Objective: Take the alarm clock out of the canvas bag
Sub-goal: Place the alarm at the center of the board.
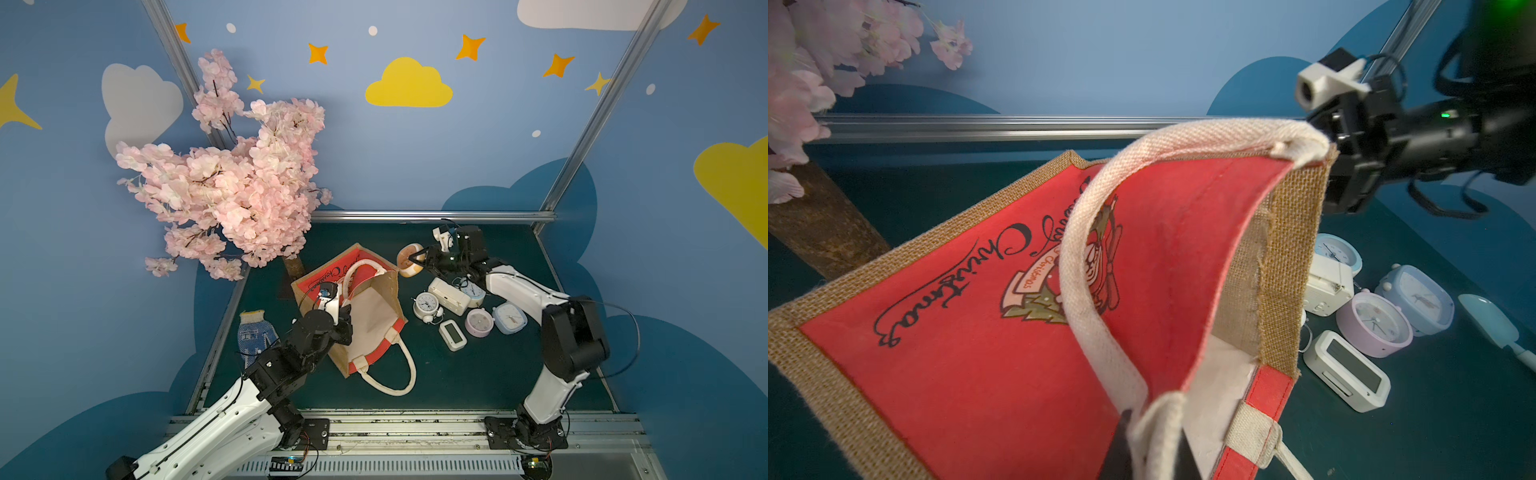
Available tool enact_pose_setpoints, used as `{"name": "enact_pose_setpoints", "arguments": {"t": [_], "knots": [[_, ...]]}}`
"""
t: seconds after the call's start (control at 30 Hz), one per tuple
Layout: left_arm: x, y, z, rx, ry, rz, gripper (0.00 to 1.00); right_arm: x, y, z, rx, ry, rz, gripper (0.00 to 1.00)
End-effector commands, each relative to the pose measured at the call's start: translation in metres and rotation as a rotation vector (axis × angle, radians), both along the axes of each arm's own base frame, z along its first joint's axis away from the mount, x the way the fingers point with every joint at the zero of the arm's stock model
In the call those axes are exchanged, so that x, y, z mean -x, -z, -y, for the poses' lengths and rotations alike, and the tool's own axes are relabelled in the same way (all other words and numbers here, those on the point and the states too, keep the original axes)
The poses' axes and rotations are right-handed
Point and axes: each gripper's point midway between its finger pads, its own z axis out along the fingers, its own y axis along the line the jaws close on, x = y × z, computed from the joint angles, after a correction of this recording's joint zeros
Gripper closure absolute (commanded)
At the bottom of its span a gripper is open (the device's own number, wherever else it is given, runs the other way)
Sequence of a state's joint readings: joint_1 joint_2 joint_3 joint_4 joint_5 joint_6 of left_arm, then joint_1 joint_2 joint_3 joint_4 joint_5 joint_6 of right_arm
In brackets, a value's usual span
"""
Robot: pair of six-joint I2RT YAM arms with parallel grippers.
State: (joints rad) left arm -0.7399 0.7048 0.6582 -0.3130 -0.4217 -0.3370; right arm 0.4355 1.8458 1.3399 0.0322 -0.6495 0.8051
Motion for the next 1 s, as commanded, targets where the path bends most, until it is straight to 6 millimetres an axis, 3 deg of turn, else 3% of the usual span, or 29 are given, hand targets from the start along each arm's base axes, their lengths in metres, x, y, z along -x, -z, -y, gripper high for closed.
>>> {"name": "enact_pose_setpoints", "arguments": {"t": [0.0,0.37,0.57,0.97], "knots": [[0.002,-0.008,-0.002,0.002,0.005,0.019,0.88,-0.007,0.015,-0.017,0.006,-0.092,-0.035,0.77],[0.002,-0.007,-0.002,-0.007,0.017,0.022,0.87,-0.045,0.067,-0.026,0.146,-0.116,-0.152,0.76],[0.003,-0.008,-0.003,-0.014,0.017,0.027,0.87,-0.036,0.085,-0.028,0.173,-0.176,-0.209,0.76],[0.003,-0.01,-0.002,-0.014,0.021,0.027,0.87,-0.031,0.116,0.006,0.354,-0.154,-0.223,0.68]]}}
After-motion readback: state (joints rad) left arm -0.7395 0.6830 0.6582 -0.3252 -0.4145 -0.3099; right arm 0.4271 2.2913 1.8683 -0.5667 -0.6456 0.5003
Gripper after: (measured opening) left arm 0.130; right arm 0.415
